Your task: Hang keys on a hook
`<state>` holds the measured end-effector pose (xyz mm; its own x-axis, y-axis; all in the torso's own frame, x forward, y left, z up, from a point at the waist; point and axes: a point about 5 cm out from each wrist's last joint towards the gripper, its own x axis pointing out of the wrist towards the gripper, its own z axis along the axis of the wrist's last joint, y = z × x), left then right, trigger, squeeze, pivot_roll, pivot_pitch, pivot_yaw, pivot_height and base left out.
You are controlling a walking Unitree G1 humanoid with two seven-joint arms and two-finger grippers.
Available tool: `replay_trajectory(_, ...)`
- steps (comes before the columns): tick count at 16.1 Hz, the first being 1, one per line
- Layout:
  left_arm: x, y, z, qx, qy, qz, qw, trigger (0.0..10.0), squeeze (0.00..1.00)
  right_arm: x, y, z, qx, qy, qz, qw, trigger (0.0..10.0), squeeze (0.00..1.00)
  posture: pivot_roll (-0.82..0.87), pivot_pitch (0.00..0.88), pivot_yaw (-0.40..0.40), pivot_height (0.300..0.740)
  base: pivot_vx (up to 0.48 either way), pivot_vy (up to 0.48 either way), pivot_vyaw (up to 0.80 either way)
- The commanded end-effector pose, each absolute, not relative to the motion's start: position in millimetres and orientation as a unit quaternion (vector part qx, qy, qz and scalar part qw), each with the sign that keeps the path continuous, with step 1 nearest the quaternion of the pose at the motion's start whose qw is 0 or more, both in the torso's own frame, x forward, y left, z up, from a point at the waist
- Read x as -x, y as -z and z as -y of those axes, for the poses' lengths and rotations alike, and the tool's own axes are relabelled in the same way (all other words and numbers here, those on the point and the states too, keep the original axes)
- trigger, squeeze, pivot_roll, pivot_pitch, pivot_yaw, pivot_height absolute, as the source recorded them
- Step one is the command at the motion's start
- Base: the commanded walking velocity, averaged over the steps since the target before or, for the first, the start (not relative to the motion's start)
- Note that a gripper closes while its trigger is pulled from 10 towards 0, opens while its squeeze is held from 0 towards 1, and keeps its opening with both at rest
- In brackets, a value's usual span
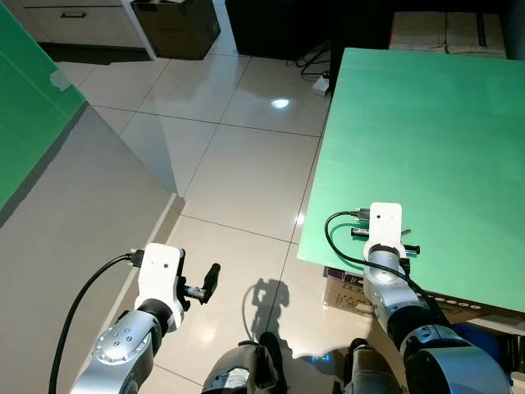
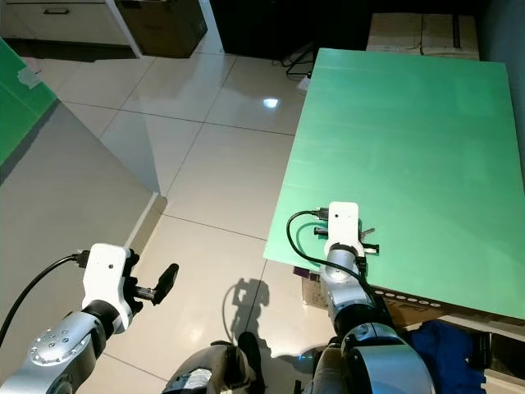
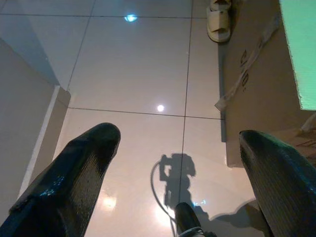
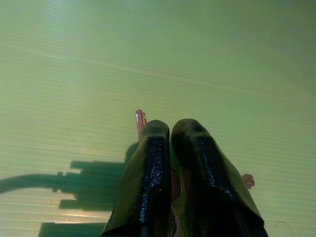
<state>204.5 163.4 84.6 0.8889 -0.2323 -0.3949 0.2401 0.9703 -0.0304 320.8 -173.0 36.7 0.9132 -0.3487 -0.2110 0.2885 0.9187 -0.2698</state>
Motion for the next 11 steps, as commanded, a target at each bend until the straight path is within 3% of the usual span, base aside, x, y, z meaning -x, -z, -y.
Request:
replay_trajectory(1, -202.3, -81.5, -167.5, -0.014, 0.112, -0.210, 0.971, 10.0, 0.00, -318.9, -34.7, 167.4, 0.104, 0.168, -0.132, 0.971, 10.0, 1.00, -0.02, 0.257, 0.207, 0.740, 0.000, 0.000, 0.00)
replay_trajectory(7, -205.0, -79.9, -164.4, -0.010, 0.111, -0.208, 0.972, 10.0, 0.00, -315.1, -38.5, 163.3, 0.091, 0.175, -0.106, 0.975, 10.0, 1.00, -0.04, 0.249, 0.194, 0.740, 0.000, 0.000, 0.00)
replay_trajectory(11, -221.8, -75.2, -157.5, 0.001, 0.109, -0.196, 0.975, 10.0, 0.00, -300.3, -48.1, 168.3, 0.063, 0.179, -0.071, 0.979, 10.0, 1.00, -0.10, 0.193, 0.157, 0.740, 0.000, 0.000, 0.00)
